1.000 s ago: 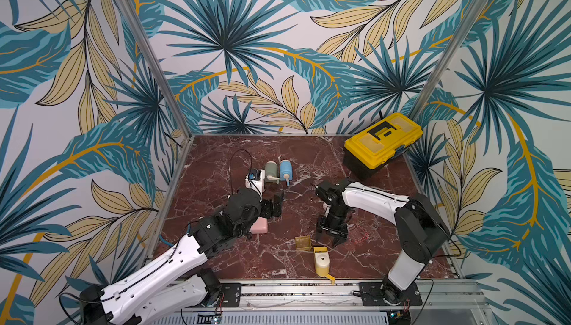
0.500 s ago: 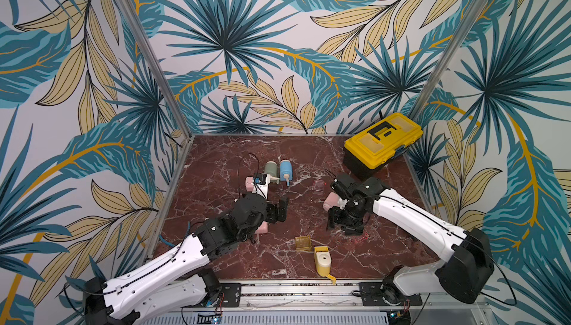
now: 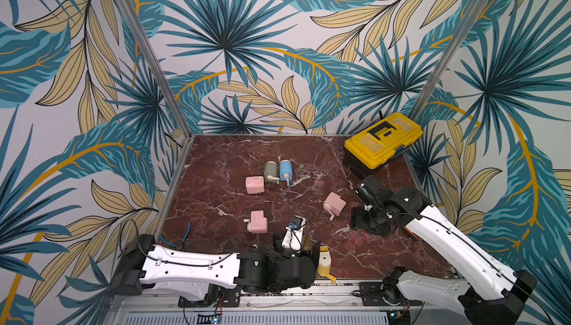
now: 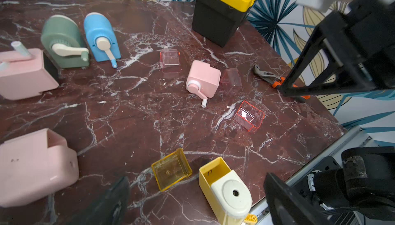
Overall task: Put the tray back into the pencil sharpener
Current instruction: Pick up the pencil sharpener from the center of the board.
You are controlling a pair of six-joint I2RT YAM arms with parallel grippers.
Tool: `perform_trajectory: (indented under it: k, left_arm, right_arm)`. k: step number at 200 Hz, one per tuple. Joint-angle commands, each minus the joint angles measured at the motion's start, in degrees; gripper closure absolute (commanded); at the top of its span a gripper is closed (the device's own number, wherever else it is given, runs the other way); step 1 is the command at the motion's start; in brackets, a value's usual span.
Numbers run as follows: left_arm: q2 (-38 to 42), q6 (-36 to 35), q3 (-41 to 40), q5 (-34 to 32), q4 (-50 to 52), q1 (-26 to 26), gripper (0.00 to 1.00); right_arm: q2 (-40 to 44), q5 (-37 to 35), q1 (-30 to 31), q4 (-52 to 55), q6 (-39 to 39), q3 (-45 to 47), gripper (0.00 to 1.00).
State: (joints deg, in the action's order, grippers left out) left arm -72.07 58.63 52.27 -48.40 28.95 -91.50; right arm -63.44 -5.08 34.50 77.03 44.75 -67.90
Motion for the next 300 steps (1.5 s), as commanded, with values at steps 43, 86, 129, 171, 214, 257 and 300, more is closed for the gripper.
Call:
perform_trajectory:
  k: [43,86,129,171,214,257,300]
  left_arm:
    - [-14.37,19.45,8.06,-5.00,6.47,-5.50,0.00]
    - [-21.93,26.60,13.57,-4.91,8.56,-8.55,0.00]
    - [-25.32,31.60,15.22,-4.15,10.47,-8.63,0.00]
    - [-28.23,36.04,15.41,-0.46,12.36,-8.27,0.01]
    - [-33.94,34.49,18.78,1.14,12.27,-7.25,0.01]
    - [-36.66,33.55,19.76,1.75,12.18,-5.54,0.01]
    - [-38.82,30.64,21.06,2.43,12.01,-3.27,0.01]
  right_arm:
    - [5.22,-0.37,-2.38,4.17,-3.01,0.18,0.30]
    - [10.31,3.11,-2.86,3.93,-4.04,2.16,0.30]
    - [15.08,5.74,-2.91,2.78,-3.14,5.92,0.30]
    - [17.55,5.95,-2.93,3.56,-2.76,6.97,0.30]
    - [18.59,5.70,-2.93,5.41,-3.55,6.84,0.30]
    - [18.51,5.13,-2.92,7.33,-4.36,4.94,0.30]
    - [17.74,4.99,-2.89,8.17,-5.07,3.42,0.30]
